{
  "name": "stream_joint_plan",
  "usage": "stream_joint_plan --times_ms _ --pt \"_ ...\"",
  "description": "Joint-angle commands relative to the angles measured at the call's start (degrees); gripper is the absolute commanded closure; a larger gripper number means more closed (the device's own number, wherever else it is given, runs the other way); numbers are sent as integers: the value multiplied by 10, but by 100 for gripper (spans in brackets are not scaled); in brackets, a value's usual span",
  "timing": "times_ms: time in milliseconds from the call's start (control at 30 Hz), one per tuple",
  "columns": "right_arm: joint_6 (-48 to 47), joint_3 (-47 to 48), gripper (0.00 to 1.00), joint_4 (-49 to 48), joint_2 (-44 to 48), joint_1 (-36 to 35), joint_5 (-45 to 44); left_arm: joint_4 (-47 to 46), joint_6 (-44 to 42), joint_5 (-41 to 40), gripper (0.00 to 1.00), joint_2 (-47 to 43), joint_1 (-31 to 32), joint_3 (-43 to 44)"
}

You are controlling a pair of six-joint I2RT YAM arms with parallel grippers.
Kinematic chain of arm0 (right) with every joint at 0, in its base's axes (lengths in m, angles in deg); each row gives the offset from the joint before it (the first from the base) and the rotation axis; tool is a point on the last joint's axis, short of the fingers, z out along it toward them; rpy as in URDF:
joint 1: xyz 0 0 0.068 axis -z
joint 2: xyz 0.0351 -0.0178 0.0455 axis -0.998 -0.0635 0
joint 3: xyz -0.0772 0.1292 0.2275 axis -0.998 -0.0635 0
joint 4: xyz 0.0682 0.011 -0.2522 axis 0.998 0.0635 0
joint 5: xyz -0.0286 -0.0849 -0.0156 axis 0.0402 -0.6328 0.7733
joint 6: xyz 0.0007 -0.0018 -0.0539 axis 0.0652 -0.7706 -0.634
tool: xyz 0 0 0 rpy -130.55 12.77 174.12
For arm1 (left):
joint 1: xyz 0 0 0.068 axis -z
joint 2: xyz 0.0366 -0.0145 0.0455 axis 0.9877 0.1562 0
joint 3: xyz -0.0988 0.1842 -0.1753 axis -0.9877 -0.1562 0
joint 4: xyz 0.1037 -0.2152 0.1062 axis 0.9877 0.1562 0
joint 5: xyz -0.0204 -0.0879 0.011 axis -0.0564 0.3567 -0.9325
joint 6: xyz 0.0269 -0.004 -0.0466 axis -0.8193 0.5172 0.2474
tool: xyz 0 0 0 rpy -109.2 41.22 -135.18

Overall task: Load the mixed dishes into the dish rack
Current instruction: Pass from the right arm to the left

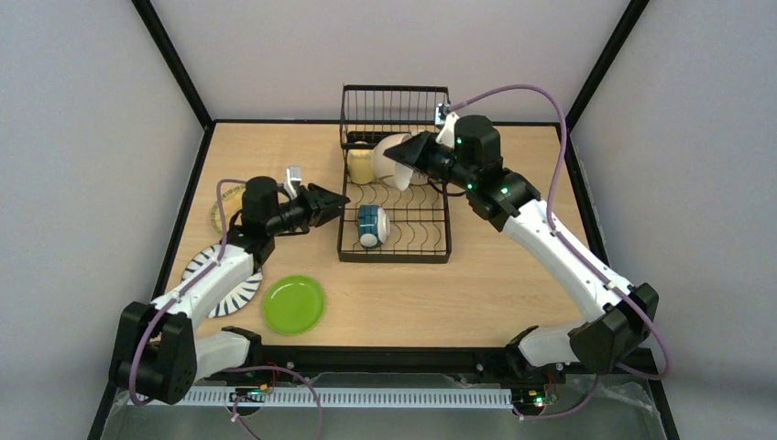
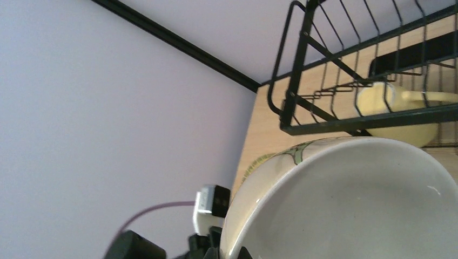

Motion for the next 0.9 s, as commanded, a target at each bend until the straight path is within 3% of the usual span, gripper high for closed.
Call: stream_joint_plan --times_ms 0,367,633,867 --pt "87 34 100 -132 0 -3 -8 -55 69 -14 1 26 13 36" --pt "210 -12 100 -286 12 -3 -22 -141 171 -54 1 86 70 103" --pt "292 -86 100 -406 37 -3 -61 -300 347 -124 1 120 99 62" --pt "373 -176 100 -554 54 -2 -81 -348 469 -182 1 130 114 60"
